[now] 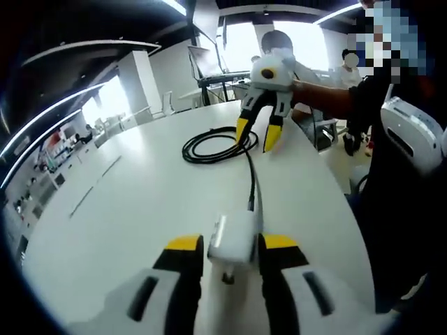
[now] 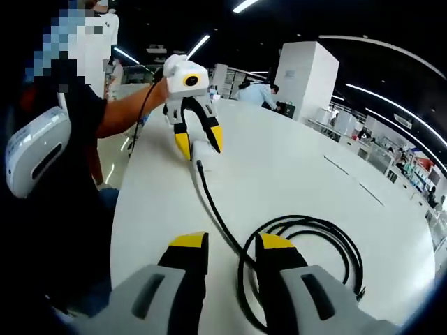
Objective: Plug the desk Type‑C cable into the charger adapter.
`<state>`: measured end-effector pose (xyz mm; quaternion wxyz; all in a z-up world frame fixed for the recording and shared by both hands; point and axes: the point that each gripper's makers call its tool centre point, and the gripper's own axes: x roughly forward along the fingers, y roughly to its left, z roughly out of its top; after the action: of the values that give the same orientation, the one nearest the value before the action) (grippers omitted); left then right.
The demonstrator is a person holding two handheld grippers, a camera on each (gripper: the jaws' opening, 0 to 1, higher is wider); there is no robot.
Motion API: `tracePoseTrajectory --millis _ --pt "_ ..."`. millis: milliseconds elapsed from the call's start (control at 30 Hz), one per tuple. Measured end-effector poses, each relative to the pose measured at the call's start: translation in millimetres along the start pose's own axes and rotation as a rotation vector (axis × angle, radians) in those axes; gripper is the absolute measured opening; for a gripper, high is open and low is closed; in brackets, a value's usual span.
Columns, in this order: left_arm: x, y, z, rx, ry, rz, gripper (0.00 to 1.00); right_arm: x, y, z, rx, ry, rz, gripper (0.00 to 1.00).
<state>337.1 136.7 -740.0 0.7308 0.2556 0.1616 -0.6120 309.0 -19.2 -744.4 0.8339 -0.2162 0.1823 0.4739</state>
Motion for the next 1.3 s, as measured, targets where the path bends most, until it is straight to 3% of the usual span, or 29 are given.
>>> tracePoseTrajectory --millis 467,633,1300 --pt "-2 1.3 -4.1 -0.05 -0.05 0.091 0.34 -32 -18 -25.0 0.019 0.051 -0.13 0.26" --pt "-5 7.2 -3.5 -0.07 -0.05 0.152 0.34 -39 -22 -33.1 -0.015 0.129 -0.177 0.26" --pt "-1 1.5 -3.9 -0.055 -0.046 0.163 0.3 -30 -26 -38.7 0.0 0.146 -0.13 0.17"
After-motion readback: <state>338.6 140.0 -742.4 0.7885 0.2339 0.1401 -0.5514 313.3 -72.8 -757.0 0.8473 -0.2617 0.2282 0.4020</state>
